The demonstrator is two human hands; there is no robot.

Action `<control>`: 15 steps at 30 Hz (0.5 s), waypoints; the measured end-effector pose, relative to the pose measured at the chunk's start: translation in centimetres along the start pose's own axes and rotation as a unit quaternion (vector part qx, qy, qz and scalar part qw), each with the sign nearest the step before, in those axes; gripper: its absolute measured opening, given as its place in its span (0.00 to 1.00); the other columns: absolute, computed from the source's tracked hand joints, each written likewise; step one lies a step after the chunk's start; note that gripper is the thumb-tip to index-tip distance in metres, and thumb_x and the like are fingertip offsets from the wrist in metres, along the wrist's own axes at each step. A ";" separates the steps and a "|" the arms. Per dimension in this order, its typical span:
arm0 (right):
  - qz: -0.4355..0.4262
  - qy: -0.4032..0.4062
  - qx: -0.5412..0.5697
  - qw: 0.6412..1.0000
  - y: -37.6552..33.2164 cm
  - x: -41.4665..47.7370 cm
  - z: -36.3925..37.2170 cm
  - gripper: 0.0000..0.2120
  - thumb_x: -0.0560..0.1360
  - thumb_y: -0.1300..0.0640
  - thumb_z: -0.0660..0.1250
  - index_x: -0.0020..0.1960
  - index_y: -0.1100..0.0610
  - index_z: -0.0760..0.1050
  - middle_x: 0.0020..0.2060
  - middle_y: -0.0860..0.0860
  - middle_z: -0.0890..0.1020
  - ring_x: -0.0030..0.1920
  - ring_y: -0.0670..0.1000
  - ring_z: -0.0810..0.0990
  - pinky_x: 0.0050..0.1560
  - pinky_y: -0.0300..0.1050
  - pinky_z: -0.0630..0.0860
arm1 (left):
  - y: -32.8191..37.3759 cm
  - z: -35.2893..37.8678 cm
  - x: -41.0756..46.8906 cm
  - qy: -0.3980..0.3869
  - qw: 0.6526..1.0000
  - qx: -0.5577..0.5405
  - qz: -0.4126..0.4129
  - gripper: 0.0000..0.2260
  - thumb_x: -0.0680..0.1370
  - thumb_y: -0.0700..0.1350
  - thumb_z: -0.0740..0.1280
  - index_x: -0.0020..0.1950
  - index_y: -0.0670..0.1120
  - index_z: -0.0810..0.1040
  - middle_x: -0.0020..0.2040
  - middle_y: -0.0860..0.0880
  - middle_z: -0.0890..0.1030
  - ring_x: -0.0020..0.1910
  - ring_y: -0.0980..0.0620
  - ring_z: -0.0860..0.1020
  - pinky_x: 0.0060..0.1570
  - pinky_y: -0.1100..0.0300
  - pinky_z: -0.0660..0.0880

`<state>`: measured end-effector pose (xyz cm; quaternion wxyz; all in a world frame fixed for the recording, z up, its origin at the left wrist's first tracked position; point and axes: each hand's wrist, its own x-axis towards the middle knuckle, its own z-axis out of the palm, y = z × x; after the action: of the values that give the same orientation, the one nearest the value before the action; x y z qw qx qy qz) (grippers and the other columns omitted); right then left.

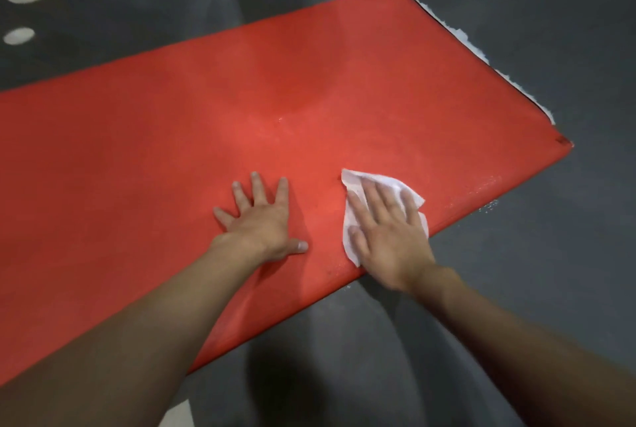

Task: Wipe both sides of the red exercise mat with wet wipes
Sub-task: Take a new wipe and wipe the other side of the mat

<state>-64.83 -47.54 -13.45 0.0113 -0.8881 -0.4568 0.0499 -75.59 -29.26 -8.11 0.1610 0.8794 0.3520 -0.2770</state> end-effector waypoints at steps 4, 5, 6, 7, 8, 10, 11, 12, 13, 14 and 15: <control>-0.148 -0.039 -0.025 0.988 -1.7 -0.6 0.4 0.29 0.80 0.42 0.49 0.79 0.51 0.59 0.78 0.57 0.60 0.78 0.60 0.57 0.75 0.63 0.49 | -0.3 -0.6 0.2 0.007 1.000 0.005 0.005 0.53 0.70 0.62 0.74 0.79 0.57 0.38 0.79 0.43 0.35 0.78 0.35 0.39 0.69 0.29 0.51; -0.178 -0.038 -0.034 0.983 -0.3 0.2 -0.1 0.29 0.80 0.40 0.49 0.79 0.49 0.59 0.78 0.55 0.61 0.78 0.59 0.58 0.75 0.60 0.49 | -0.7 -1.0 0.3 0.015 1.000 0.012 0.010 0.52 0.69 0.61 0.75 0.80 0.58 0.41 0.80 0.44 0.40 0.78 0.35 0.43 0.69 0.30 0.55; -0.172 -0.032 -0.038 0.984 0.9 1.1 -0.6 0.30 0.80 0.39 0.48 0.79 0.47 0.58 0.78 0.54 0.62 0.78 0.58 0.59 0.75 0.58 0.47 | -1.2 -1.4 0.4 0.029 0.999 0.021 0.018 0.50 0.69 0.61 0.75 0.79 0.60 0.45 0.79 0.45 0.46 0.77 0.36 0.48 0.68 0.32 0.59; -0.131 -0.030 -0.031 0.990 1.5 1.8 -0.9 0.30 0.79 0.38 0.46 0.79 0.46 0.56 0.78 0.54 0.60 0.78 0.58 0.57 0.76 0.58 0.44 | -1.6 -1.7 0.5 0.046 0.998 0.031 0.024 0.48 0.68 0.61 0.76 0.78 0.61 0.48 0.78 0.46 0.51 0.76 0.37 0.52 0.67 0.34 0.62; -0.076 -0.036 -0.027 0.996 1.3 2.1 -0.9 0.31 0.79 0.38 0.45 0.80 0.46 0.54 0.79 0.54 0.58 0.78 0.58 0.55 0.76 0.59 0.43 | -1.8 -1.8 0.6 0.059 0.997 0.040 0.026 0.48 0.68 0.61 0.76 0.78 0.62 0.48 0.77 0.47 0.53 0.75 0.38 0.54 0.66 0.34 0.63; -0.035 -0.050 -0.010 0.998 -1.2 1.8 0.0 0.31 0.79 0.40 0.46 0.80 0.49 0.56 0.79 0.56 0.58 0.78 0.61 0.56 0.75 0.65 0.45 | -1.8 -1.9 0.9 0.061 0.997 0.045 0.010 0.53 0.66 0.60 0.77 0.78 0.62 0.43 0.78 0.45 0.48 0.77 0.38 0.49 0.67 0.31 0.59; -0.066 -0.054 -0.005 0.996 -2.0 1.4 0.1 0.30 0.80 0.40 0.47 0.79 0.49 0.57 0.79 0.56 0.58 0.78 0.62 0.56 0.74 0.66 0.46 | -1.6 -2.1 1.2 0.048 0.998 0.044 0.002 0.56 0.66 0.59 0.78 0.79 0.60 0.38 0.79 0.44 0.42 0.78 0.37 0.44 0.68 0.29 0.55; -0.124 -0.067 -0.009 0.990 -1.8 1.3 0.0 0.30 0.80 0.40 0.48 0.79 0.48 0.57 0.79 0.55 0.57 0.78 0.61 0.56 0.74 0.66 0.47 | -1.4 -2.3 1.5 0.031 0.999 0.043 -0.002 0.59 0.66 0.58 0.79 0.78 0.58 0.35 0.79 0.43 0.36 0.78 0.36 0.39 0.68 0.27 0.51; -0.176 -0.074 -0.017 0.982 -0.7 1.6 -0.3 0.30 0.80 0.38 0.47 0.80 0.46 0.55 0.79 0.54 0.56 0.79 0.59 0.54 0.75 0.64 0.46 | -1.3 -2.4 1.7 0.014 0.999 0.043 0.000 0.60 0.66 0.57 0.79 0.78 0.57 0.33 0.78 0.43 0.32 0.77 0.36 0.36 0.69 0.26 0.50; -0.198 -0.075 -0.021 0.977 0.6 2.5 -0.8 0.31 0.79 0.37 0.46 0.80 0.44 0.52 0.80 0.52 0.55 0.79 0.57 0.53 0.75 0.62 0.45 | -1.5 -2.6 1.9 0.002 0.999 0.041 0.002 0.60 0.66 0.57 0.79 0.78 0.57 0.33 0.78 0.43 0.30 0.77 0.37 0.35 0.69 0.27 0.50; -0.182 -0.069 -0.020 0.981 1.8 3.6 -1.3 0.32 0.78 0.35 0.43 0.80 0.43 0.48 0.80 0.51 0.53 0.79 0.56 0.51 0.76 0.60 0.43 | -1.7 -2.7 2.1 -0.005 0.999 0.037 0.004 0.60 0.67 0.58 0.78 0.78 0.57 0.32 0.78 0.44 0.30 0.77 0.37 0.35 0.70 0.27 0.50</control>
<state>-61.15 -45.58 -12.54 -0.0286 -0.7844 -0.6116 0.0990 -74.57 -25.72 -7.38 0.1311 0.8850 0.3366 -0.2938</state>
